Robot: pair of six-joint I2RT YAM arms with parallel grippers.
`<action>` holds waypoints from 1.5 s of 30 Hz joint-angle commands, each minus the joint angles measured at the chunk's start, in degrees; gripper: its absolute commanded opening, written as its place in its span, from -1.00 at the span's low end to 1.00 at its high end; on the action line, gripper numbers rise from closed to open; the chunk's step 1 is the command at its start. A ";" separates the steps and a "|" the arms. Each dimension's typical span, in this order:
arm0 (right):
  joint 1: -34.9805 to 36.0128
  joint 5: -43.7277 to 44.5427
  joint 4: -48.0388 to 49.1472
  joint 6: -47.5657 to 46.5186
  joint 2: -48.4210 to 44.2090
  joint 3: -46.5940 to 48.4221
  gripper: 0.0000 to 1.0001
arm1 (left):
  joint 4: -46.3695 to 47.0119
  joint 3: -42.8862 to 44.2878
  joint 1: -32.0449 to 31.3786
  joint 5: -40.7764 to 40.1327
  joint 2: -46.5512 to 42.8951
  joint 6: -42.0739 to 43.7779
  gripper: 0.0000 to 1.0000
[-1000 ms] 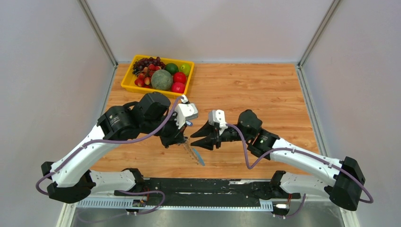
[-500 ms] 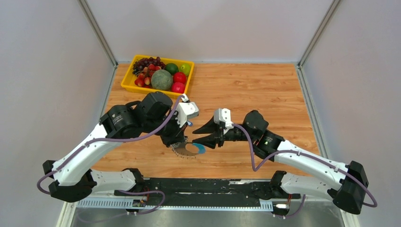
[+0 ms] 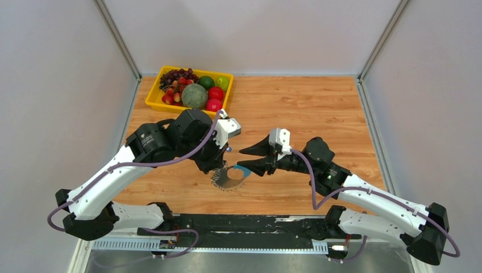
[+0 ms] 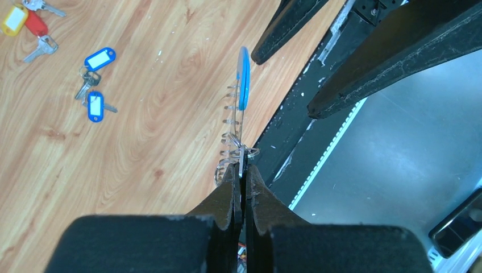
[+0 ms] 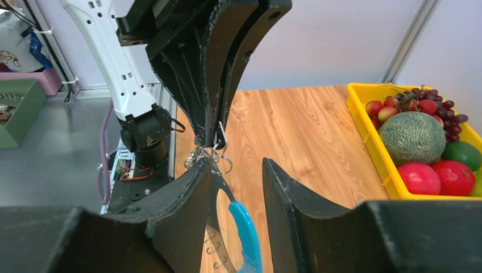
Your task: Remove the keys from the keyring
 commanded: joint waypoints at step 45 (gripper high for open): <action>8.24 15.96 9.03 -2.46 -2.06 -9.06 -0.22 | -4.10 16.41 2.68 3.31 13.90 -9.60 -1.00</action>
